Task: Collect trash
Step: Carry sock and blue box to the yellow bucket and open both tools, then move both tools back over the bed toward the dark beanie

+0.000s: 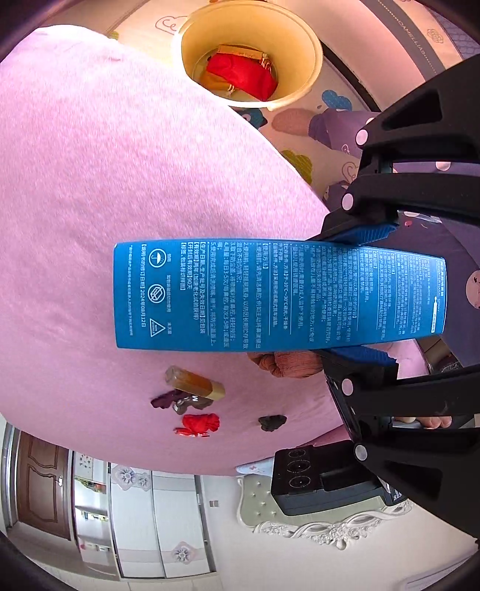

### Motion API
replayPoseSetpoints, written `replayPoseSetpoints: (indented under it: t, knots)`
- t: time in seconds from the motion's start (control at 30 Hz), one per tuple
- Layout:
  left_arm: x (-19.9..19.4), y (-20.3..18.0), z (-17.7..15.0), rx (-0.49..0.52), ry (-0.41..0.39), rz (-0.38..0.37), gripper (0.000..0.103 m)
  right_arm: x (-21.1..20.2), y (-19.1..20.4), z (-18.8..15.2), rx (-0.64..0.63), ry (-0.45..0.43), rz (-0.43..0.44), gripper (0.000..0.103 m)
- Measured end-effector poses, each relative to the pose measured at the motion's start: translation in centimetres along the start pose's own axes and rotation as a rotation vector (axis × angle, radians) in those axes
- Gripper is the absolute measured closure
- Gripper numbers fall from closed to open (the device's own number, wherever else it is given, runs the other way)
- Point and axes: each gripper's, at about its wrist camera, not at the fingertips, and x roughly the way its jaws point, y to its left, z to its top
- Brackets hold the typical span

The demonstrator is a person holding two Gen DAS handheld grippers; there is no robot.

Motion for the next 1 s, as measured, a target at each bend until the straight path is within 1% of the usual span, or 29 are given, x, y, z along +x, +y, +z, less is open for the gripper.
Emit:
replayPoseSetpoints:
  t: [0.17,0.3,0.43,0.57,0.63,0.67,0.7,0.73,0.77,0.8,0.87,1.0]
  knots:
    - [4.9,-5.8,0.1,0.075,0.076,0.009,0.086,-5.3,-6.5,0.2,0.083,-0.071,-0.004,0.058]
    - [9.2,-10.3,-0.1,0.137,0.146,0.019,0.086,-8.2,-11.6,-0.2,0.153,-0.108,-0.02,0.058]
    - [13.1,-14.3,0.1,0.193,0.207,0.031,0.086,-9.9,-15.6,-1.2,0.214,-0.131,-0.046,0.058]
    - [16.5,-17.7,0.1,0.239,0.259,0.043,0.086,-11.2,-19.2,-2.1,0.271,-0.155,-0.044,0.058]
    - [17.8,-19.0,0.2,0.255,0.278,0.036,0.085,-11.7,-20.5,-2.3,0.29,-0.164,-0.046,0.058]
    - [18.4,-19.5,0.2,0.262,0.289,0.03,0.083,-12.0,-21.1,-2.4,0.296,-0.169,-0.051,0.057]
    - [18.8,-20.0,0.1,0.269,0.294,0.032,0.072,-12.4,-21.8,-2.5,0.31,-0.173,-0.071,0.057]
    - [19.3,-20.5,0.2,0.273,0.302,0.035,0.05,-12.7,-22.5,-2.6,0.332,-0.173,-0.086,0.05]
    - [19.6,-20.8,0.1,0.28,0.309,0.036,0.043,-13.1,-23.3,-2.8,0.354,-0.178,-0.081,0.04]
    - [19.9,-21.2,-0.1,0.289,0.31,0.044,0.041,-13.3,-23.9,-3.0,0.375,-0.186,-0.075,0.04]
    - [20.5,-21.3,-0.4,0.303,0.331,0.065,0.04,-13.7,-24.7,-3.0,0.398,-0.189,-0.083,0.04]
    - [21.2,-21.1,-0.6,0.305,0.339,0.09,0.039,-13.7,-25.1,-3.1,0.413,-0.189,-0.073,0.04]
